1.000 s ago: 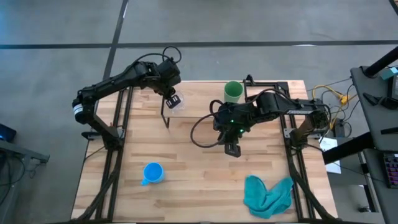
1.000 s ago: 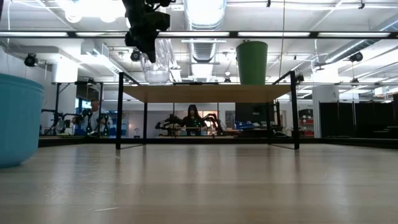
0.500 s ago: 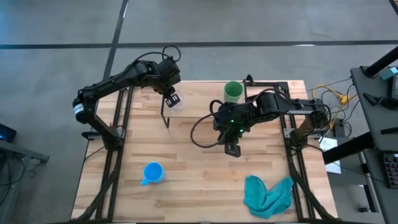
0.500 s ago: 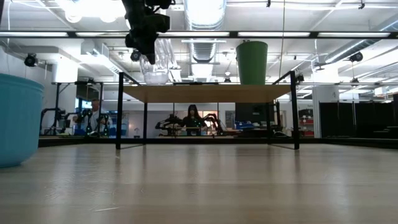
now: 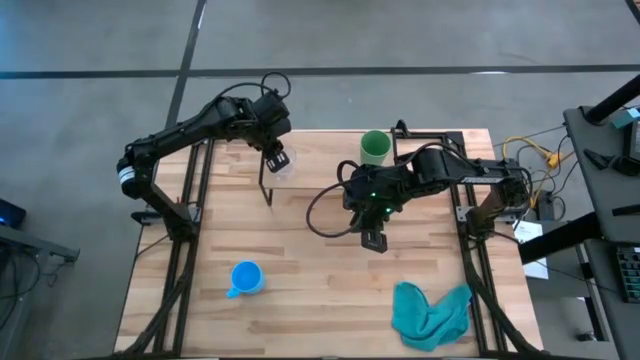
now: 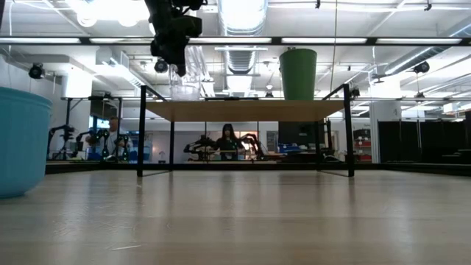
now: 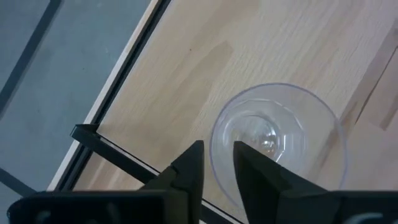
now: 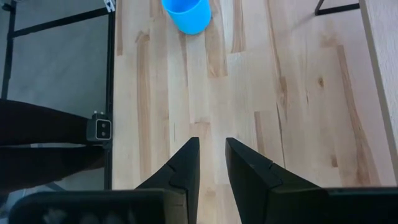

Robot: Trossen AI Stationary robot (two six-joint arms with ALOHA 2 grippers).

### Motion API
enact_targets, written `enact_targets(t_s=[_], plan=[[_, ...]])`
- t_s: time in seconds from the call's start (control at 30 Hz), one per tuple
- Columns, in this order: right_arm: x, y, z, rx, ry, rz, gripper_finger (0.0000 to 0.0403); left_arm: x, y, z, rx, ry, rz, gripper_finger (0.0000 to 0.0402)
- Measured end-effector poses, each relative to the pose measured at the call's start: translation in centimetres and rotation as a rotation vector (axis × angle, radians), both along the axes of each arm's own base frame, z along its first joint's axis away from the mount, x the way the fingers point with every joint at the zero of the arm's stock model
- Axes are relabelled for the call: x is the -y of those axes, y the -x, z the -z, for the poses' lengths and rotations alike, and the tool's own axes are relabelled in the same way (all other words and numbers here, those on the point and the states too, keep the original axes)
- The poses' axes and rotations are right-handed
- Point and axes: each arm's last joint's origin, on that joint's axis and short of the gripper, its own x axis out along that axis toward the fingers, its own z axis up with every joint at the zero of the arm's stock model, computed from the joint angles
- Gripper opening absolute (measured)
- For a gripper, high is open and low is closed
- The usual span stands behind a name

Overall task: Stack small to large cups/mugs on shelf
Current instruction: Put the blue mug on the shelf

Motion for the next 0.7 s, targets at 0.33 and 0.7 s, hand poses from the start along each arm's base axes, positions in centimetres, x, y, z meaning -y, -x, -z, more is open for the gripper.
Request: enact_targets(t_s=[0.33,0.7], plan=[[0.0,0.0,0.0,-0.001,-0.002,0.003,0.0073,-0.1,-0.2,-2.1,0.099,-0.054,-0.001,0.0087],[0.0,0.0,0.0,-0.001,-0.001,0.003,0.0073,3.1,3.1,-8.3,0.206,-0.057,-0.003,0.0087]])
